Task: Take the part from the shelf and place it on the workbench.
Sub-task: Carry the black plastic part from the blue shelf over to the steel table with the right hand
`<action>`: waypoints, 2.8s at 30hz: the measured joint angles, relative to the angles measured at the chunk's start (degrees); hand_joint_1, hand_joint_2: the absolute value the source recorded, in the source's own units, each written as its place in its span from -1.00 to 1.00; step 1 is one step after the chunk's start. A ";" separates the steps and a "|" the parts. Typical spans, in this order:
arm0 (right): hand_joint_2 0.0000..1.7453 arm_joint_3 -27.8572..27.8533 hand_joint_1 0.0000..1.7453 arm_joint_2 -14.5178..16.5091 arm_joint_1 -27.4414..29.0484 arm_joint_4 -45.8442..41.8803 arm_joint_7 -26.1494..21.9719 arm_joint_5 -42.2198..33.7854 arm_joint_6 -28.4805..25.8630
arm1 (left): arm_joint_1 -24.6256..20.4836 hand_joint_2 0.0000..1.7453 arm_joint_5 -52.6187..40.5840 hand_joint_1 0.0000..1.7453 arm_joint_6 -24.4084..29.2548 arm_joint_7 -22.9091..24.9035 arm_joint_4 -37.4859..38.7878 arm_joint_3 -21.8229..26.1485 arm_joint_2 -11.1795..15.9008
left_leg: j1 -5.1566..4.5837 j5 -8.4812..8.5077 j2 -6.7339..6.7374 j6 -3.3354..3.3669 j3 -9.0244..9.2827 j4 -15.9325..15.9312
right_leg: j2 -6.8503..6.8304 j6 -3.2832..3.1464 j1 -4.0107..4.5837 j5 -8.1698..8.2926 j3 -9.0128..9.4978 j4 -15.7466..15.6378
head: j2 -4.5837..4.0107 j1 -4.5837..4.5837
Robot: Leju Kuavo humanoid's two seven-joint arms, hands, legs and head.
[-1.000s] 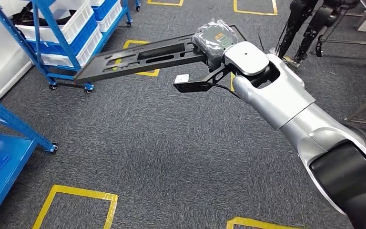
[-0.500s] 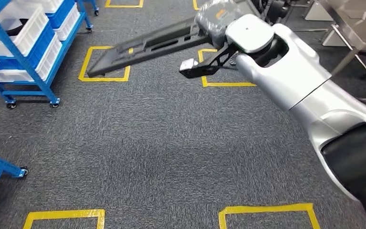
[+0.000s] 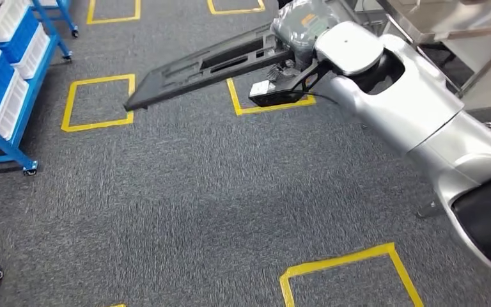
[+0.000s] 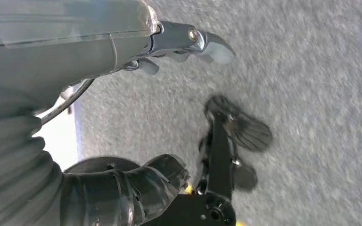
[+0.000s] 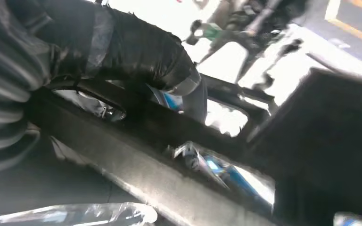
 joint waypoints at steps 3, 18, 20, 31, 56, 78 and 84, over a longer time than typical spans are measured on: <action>1.00 0.25 1.00 0.11 0.24 0.00 0.07 0.02 -0.02 | 0.21 1.00 -0.11 -1.00 -0.04 -0.02 0.03 0.01 0.07 | 0.18 -2.19 -1.32 -0.52 -4.58 8.01 | 2.54 -0.10 -0.20 -0.19 -0.08 0.45 | 0.01 0.00; 1.00 0.53 1.00 -0.86 0.96 -0.46 2.31 0.01 -1.21 | 0.23 1.00 -0.11 -1.00 -0.28 -1.09 0.09 0.03 0.68 | -0.01 4.69 0.27 1.58 1.87 -6.50 | 0.90 3.51 -1.66 -7.07 -9.73 17.87 | 0.01 0.37; 1.00 0.17 1.00 -1.34 1.80 -1.03 2.87 0.11 -1.32 | 0.25 1.00 -0.11 -1.00 -0.27 -1.20 0.09 0.03 0.69 | -0.23 4.25 1.59 1.63 2.40 -6.50 | 0.44 2.88 -1.30 -4.55 -8.58 15.27 | 0.01 0.37; 1.00 -2.59 1.00 -1.95 2.21 -3.33 3.20 0.25 -1.79 | 0.02 1.00 -0.16 -1.00 -0.28 -1.25 0.16 0.03 0.37 | -0.20 -1.78 -0.67 -0.16 0.23 2.14 | 0.22 -0.42 0.19 0.18 0.23 -0.17 | -0.01 0.36; 1.00 -9.11 1.00 -4.92 8.14 -7.63 5.15 3.44 -3.84 | 0.40 1.00 -0.70 -1.00 0.54 -0.59 0.27 0.02 0.64 | 0.07 3.39 5.28 0.45 3.00 -6.63 | -2.76 1.86 0.16 -0.26 -2.22 2.19 | 0.00 0.71; 1.00 -14.23 1.00 -3.03 13.58 1.05 0.45 6.46 -11.17 | 1.02 1.00 -1.62 -1.00 3.29 3.44 0.18 0.03 2.55 | 1.31 4.81 -1.72 1.10 1.07 -6.00 | 1.02 4.79 -1.98 -7.18 -8.31 16.05 | 0.01 0.93; 1.00 -14.23 1.00 -2.97 14.01 1.38 0.36 6.64 -11.38 | 1.11 1.00 -1.67 -1.00 3.28 3.44 0.19 0.02 2.45 | 0.89 3.15 1.70 0.61 2.98 -6.17 | -1.75 3.45 -1.35 0.42 -3.48 4.81 | 0.01 0.90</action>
